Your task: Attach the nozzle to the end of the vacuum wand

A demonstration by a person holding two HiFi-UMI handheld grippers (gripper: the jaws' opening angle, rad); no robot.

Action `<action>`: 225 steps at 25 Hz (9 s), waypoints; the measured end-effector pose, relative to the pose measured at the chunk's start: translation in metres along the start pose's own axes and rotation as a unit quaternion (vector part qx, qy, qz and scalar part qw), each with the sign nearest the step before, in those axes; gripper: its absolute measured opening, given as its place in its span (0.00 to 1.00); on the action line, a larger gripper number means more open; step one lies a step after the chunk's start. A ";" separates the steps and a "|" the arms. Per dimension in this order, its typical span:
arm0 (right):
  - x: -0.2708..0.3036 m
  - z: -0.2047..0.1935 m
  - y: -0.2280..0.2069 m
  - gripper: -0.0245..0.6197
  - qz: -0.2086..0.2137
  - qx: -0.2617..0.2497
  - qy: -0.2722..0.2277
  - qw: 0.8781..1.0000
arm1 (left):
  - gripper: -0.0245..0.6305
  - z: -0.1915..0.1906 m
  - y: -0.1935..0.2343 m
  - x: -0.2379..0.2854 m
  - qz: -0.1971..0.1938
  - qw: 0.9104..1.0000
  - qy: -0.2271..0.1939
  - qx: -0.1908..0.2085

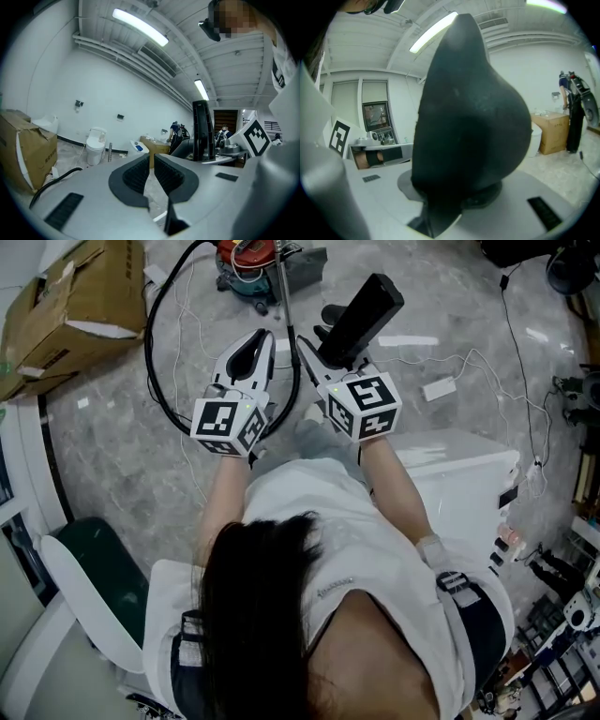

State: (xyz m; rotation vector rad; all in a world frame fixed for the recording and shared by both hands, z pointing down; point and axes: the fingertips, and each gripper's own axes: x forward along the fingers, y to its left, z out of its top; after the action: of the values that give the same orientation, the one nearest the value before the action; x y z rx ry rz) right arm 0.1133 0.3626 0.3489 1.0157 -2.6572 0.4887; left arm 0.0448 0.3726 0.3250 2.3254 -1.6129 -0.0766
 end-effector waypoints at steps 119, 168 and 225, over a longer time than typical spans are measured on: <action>0.361 0.158 -0.260 0.25 0.081 0.052 0.079 0.992 | 0.09 0.047 0.280 0.411 0.053 0.993 0.092 -0.051; 0.407 0.103 -0.350 0.26 0.040 0.121 0.128 0.984 | 0.61 -0.183 0.408 0.607 0.095 0.933 0.322 -0.127; 0.378 0.143 -0.289 0.26 0.188 0.083 0.156 0.966 | 0.12 -0.138 0.256 0.522 -0.170 0.948 0.263 0.055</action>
State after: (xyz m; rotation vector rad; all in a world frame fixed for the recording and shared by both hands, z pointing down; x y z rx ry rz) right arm 0.0194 -0.1212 0.4137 0.4192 -2.5480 0.8821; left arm 0.0335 -0.1592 0.5964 2.4032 -0.9720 0.5265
